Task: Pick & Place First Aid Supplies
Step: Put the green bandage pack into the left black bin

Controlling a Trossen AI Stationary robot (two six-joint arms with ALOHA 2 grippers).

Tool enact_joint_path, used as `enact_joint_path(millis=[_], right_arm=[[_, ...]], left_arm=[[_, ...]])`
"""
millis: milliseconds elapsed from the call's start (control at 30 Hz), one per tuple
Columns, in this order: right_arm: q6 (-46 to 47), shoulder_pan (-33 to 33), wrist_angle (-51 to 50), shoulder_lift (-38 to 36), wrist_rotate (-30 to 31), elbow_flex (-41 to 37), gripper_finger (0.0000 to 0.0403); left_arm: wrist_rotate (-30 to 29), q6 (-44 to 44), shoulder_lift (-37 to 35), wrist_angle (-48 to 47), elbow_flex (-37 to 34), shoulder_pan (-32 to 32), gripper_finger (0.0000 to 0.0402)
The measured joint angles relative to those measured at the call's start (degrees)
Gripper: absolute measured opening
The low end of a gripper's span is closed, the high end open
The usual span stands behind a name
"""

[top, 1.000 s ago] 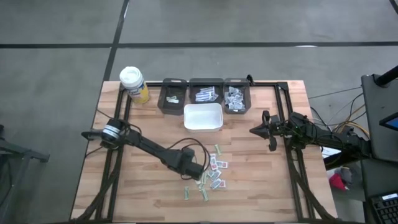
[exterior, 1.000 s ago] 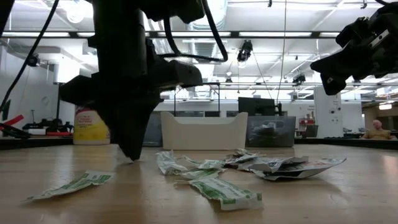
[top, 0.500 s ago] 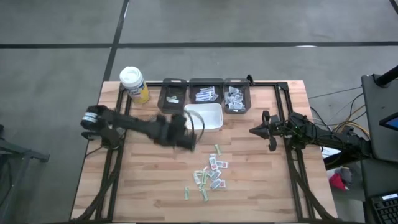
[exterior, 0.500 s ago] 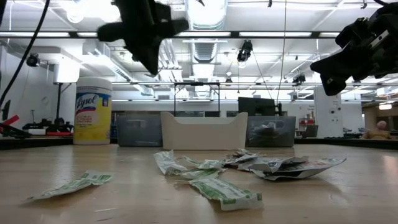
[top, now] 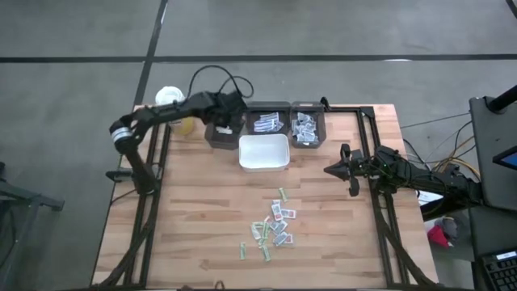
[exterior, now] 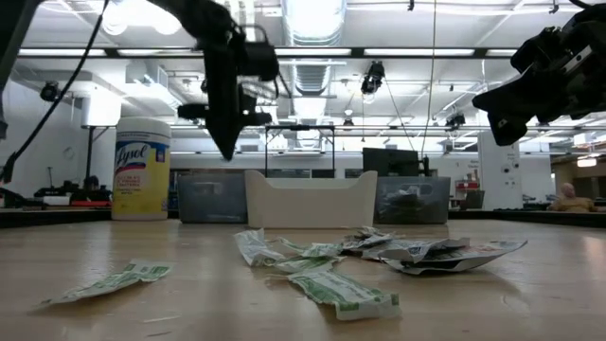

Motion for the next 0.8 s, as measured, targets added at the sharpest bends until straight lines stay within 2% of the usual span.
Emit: enact_joint_path(millis=[167, 533, 667, 800], right_arm=[[0.0, 0.0, 0.0, 0.0, 0.0, 0.0, 0.0008], [0.1, 0.0, 0.0, 0.0, 4.0, 0.0, 0.0008], [0.2, 0.0, 0.0, 0.0, 4.1, 0.0, 0.0008], [0.2, 0.0, 0.0, 0.0, 4.1, 0.0, 0.0008]], left_arm=[[5.6, 4.3, 3.9, 2.7, -0.9, 5.1, 0.0000], [7.3, 8.8, 10.0, 4.4, -0.9, 5.2, 0.0002], [11.0, 11.7, 10.2, 5.9, -0.9, 5.2, 0.0024], [11.3, 11.6, 9.9, 5.9, -0.7, 5.1, 0.0062]])
